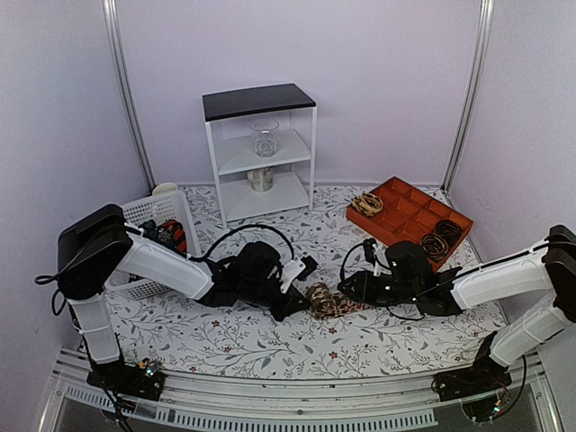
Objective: Roll the ties
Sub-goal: Roll the tie at the center of the board.
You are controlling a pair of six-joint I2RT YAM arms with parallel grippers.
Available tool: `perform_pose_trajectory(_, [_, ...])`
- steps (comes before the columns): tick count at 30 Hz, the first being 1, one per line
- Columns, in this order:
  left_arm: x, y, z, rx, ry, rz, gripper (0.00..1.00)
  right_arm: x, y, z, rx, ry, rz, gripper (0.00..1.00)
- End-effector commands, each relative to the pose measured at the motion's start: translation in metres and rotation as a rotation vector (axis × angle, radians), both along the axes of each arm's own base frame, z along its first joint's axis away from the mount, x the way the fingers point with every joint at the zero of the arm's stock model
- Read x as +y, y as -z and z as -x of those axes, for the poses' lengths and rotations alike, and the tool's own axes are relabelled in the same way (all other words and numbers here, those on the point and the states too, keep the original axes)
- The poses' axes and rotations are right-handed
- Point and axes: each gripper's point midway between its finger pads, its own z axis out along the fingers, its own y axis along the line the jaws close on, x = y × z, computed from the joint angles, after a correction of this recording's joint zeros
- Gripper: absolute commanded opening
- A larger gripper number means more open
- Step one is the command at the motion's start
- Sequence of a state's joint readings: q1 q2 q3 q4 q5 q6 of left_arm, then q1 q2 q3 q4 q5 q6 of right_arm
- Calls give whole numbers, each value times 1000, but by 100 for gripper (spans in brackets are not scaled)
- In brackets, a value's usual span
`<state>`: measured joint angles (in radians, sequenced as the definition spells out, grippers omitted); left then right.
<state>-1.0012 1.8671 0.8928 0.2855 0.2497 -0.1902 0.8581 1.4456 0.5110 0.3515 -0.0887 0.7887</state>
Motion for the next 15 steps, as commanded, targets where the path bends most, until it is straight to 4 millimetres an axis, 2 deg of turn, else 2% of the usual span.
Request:
perform_pose_trajectory(1, [-11,2,4,-27,76,-3,4,-11,-15,-10,-26,35,-28,32])
perform_pose_trajectory(7, [-20,-2,-3,-53,87,-8,4,9,-28,-13,-1,-89,-90,48])
perform_pose_trajectory(12, [-23,-1,-8,-67,80,-15,3,24,-18,-7,50,-159,-119,54])
perform_pose_trajectory(15, [-25,-1,-8,-65,82,-13,3,24,-4,-8,87,-153,-97,55])
